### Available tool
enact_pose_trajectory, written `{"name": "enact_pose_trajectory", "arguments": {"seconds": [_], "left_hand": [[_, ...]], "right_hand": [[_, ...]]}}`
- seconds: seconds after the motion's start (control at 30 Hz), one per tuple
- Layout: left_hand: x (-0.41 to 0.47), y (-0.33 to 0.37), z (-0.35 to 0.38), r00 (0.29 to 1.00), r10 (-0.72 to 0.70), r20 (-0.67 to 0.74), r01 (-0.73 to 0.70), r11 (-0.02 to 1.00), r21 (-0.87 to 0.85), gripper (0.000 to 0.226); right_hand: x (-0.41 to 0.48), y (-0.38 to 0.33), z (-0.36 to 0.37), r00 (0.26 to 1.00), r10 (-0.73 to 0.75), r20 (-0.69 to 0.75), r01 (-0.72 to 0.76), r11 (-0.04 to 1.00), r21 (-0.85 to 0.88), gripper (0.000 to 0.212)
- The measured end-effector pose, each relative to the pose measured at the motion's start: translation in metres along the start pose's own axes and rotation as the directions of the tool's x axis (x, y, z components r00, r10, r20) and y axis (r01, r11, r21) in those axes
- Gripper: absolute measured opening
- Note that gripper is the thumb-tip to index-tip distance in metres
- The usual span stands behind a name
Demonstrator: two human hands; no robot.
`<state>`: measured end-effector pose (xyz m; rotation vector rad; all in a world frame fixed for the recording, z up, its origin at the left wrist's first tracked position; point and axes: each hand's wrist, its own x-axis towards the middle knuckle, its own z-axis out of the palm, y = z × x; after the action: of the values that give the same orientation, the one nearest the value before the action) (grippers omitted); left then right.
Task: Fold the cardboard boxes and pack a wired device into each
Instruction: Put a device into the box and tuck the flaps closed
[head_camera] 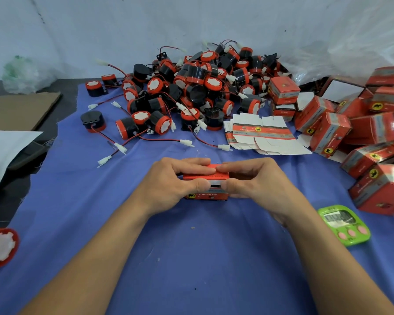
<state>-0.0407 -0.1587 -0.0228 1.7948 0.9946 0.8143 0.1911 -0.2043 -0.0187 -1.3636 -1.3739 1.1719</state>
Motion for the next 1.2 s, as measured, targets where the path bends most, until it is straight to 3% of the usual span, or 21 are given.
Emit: {"name": "enact_pose_trajectory", "arguments": {"seconds": [0.23, 0.73, 1.1, 1.2], "left_hand": [[-0.001, 0.0, 0.002, 1.0, -0.014, 0.001, 0.014, 0.999, -0.048, 0.032], [-0.001, -0.002, 0.002, 1.0, 0.014, -0.025, -0.014, 1.0, 0.008, 0.031], [0.0, 0.0, 0.001, 1.0, -0.027, -0.009, 0.027, 0.999, -0.038, 0.03], [0.0, 0.0, 0.001, 0.999, -0.033, 0.001, 0.033, 0.998, -0.052, 0.031]], "right_hand": [[-0.004, -0.006, -0.002, 0.997, 0.014, 0.07, -0.022, 0.994, 0.11, 0.028], [-0.002, -0.005, 0.001, 1.0, 0.01, 0.027, -0.011, 1.0, 0.005, 0.023], [-0.006, -0.013, 0.003, 0.994, -0.076, -0.075, 0.048, 0.944, -0.327, 0.022], [-0.01, -0.017, 0.005, 0.986, -0.133, -0.097, 0.091, 0.933, -0.347, 0.022]]}}
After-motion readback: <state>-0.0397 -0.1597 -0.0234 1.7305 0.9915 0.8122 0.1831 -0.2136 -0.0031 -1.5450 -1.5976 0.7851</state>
